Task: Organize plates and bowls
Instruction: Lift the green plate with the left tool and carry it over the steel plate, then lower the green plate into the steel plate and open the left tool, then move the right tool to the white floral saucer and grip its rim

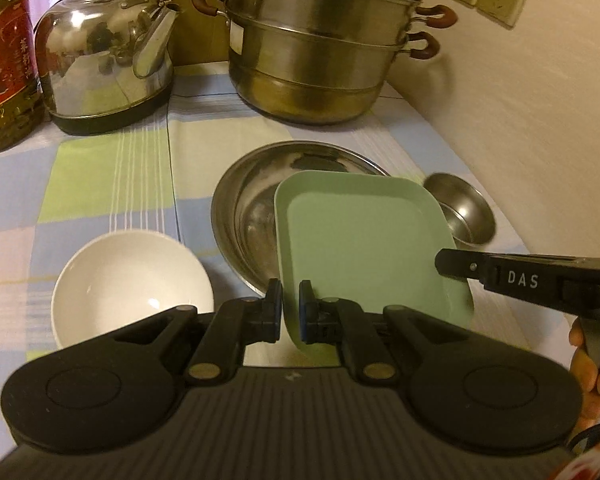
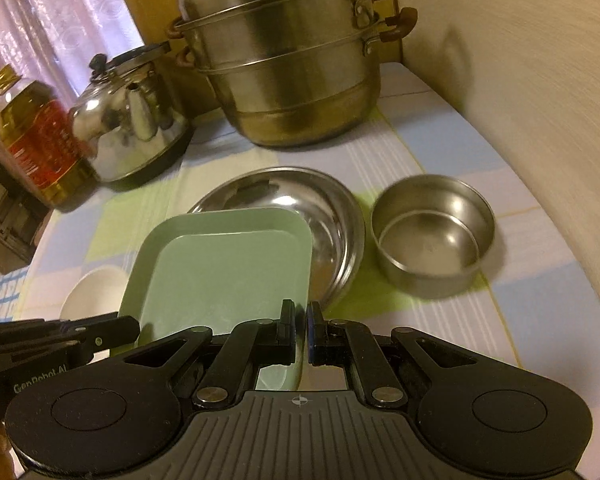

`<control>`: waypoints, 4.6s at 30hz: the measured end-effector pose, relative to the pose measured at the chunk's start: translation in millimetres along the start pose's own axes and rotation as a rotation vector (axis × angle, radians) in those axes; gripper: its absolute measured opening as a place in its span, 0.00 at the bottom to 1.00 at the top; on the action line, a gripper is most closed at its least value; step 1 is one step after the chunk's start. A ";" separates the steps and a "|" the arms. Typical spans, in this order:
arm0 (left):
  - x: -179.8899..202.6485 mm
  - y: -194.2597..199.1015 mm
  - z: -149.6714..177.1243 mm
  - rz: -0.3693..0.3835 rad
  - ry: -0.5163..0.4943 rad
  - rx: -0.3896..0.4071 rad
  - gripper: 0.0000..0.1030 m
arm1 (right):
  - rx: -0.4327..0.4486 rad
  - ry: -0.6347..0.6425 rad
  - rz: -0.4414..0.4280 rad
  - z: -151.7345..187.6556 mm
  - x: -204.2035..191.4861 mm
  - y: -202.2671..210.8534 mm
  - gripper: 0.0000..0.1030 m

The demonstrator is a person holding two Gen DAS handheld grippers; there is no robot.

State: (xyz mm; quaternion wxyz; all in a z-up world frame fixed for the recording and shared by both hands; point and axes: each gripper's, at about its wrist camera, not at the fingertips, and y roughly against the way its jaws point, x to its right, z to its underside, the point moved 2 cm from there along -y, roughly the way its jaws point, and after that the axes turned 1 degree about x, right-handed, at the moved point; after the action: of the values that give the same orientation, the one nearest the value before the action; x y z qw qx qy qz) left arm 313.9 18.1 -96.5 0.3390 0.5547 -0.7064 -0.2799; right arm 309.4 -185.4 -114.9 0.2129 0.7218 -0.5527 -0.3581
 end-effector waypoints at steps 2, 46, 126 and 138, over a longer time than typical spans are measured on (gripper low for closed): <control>-3.1 -11.1 -6.7 -0.004 0.002 -0.005 0.07 | 0.002 -0.001 0.002 -7.6 1.5 -12.2 0.05; 3.0 -19.8 -24.5 -0.046 -0.070 0.005 0.12 | -0.002 -0.146 -0.048 -24.5 37.9 -16.2 0.06; -79.4 101.7 158.9 -0.066 0.075 -0.143 0.19 | -0.179 -0.050 -0.184 151.2 -92.6 46.4 0.45; -100.6 61.4 143.2 -0.015 0.052 -0.162 0.21 | -0.112 -0.085 -0.053 153.3 -110.3 6.6 0.34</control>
State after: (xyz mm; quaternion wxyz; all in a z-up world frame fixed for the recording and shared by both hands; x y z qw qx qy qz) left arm 180.0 132.8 -153.9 0.3986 0.5379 -0.6683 -0.3242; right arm 175.2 -69.0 -179.2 0.2196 0.7072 -0.5212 -0.4243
